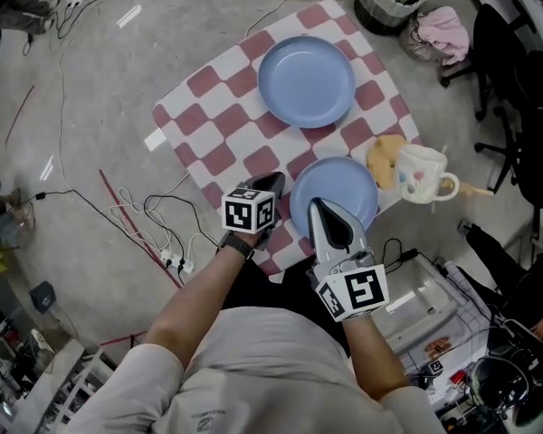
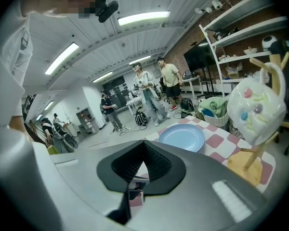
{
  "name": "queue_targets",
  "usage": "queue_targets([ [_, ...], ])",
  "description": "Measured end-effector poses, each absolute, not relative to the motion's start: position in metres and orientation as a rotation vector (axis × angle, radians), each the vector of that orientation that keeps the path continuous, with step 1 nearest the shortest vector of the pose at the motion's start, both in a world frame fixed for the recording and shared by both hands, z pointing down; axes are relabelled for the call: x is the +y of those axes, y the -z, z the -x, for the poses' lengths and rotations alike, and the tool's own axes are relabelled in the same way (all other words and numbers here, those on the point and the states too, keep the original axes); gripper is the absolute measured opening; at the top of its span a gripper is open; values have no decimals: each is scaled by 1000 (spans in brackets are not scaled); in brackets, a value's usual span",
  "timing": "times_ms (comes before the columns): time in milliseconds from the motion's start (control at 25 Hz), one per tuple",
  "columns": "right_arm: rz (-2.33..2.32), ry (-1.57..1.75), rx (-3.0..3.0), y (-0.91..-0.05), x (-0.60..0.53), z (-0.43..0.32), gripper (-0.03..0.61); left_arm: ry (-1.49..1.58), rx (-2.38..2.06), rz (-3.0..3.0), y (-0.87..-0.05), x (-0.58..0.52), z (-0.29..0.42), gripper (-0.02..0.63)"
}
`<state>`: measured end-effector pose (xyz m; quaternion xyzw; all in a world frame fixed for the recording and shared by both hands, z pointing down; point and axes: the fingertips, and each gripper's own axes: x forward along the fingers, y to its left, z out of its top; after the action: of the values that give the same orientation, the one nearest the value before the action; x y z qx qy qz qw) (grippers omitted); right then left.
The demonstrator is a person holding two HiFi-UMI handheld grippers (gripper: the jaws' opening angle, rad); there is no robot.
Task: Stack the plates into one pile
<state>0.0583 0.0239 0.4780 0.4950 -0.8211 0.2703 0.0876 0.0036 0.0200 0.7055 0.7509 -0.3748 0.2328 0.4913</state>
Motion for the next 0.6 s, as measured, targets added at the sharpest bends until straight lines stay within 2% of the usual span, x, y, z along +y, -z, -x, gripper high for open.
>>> queue_targets([
  [600, -1525, -826, -2404, -490, 51, -71, 9, -646, -768, -1849, -727, 71, -32, 9],
])
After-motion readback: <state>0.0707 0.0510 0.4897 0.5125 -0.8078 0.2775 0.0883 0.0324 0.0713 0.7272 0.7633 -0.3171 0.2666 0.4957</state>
